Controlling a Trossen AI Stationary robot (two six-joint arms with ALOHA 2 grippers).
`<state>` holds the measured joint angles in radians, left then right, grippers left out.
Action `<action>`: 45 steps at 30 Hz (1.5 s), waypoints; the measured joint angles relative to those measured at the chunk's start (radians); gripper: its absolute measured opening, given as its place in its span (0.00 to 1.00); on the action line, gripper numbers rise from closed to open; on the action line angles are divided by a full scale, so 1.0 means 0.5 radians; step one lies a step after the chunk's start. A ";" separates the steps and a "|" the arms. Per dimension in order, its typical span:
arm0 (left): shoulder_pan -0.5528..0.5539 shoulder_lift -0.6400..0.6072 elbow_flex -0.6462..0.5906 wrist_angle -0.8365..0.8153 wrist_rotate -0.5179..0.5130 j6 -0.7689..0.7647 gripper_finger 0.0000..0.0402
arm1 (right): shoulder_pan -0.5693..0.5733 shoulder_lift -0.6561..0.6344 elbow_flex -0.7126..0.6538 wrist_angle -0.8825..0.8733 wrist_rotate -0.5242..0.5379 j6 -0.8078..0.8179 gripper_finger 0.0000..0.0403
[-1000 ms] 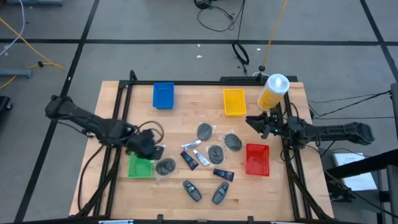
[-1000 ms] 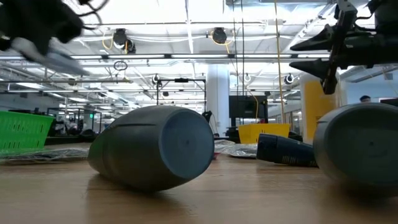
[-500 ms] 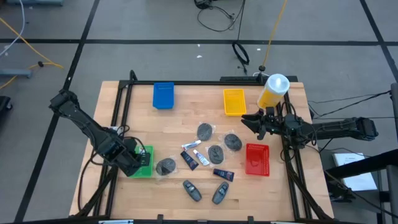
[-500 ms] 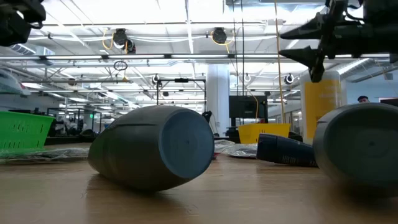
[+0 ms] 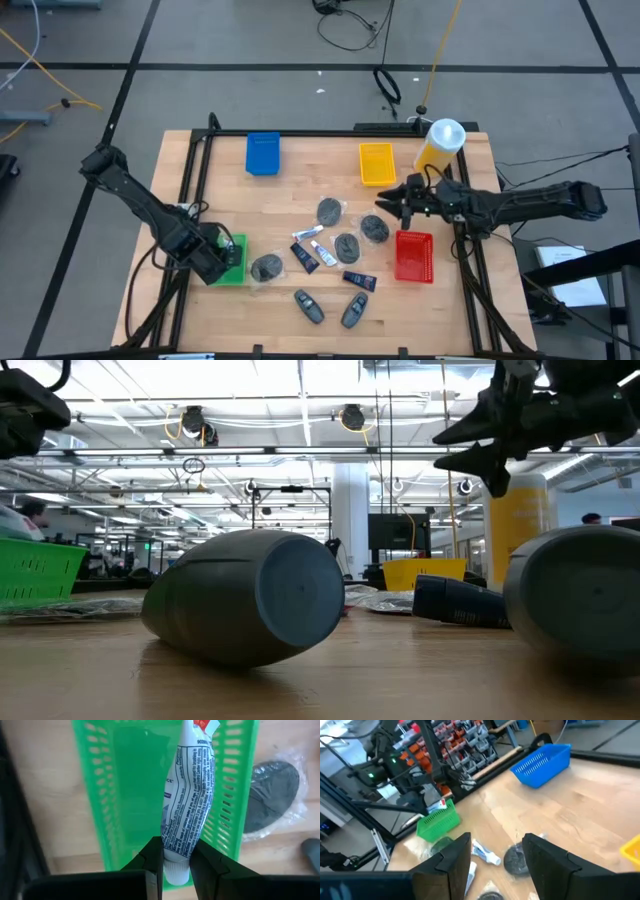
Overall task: Pick & Place Travel size toiletries
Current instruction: Put the white toothpaste into the green bin, then put the black hairbrush into the red bin
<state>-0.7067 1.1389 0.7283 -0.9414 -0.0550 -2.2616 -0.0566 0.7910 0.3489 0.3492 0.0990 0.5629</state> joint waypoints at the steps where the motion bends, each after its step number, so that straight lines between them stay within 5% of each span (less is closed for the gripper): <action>1: 0.000 0.000 -0.025 0.061 0.002 0.011 0.16 | 0.000 0.013 0.000 0.000 0.000 0.000 0.42; 14: 0.000 0.000 -0.183 0.362 0.019 0.108 0.18 | 0.007 0.032 0.000 0.007 -0.102 -0.053 0.42; 21: 0.000 0.000 -0.183 0.408 0.009 0.166 0.37 | 0.050 0.033 0.019 -0.044 -0.101 -0.177 0.42; 30: 0.000 -0.060 -0.174 0.405 -0.015 -0.005 0.57 | 0.050 0.114 0.447 -0.830 -0.098 -0.585 0.42; 38: 0.000 -0.186 -0.075 0.408 -0.504 0.150 0.54 | 0.051 0.151 0.482 -1.000 -0.103 -0.594 0.42; 45: 0.023 -0.267 0.036 0.413 -0.977 0.423 0.48 | 0.051 0.205 0.657 -1.529 -0.154 -0.637 0.42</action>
<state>-0.6954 1.0053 0.7460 -0.7350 -0.5435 -2.0502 -0.0311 0.8935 0.6773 -0.4151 0.0222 0.2446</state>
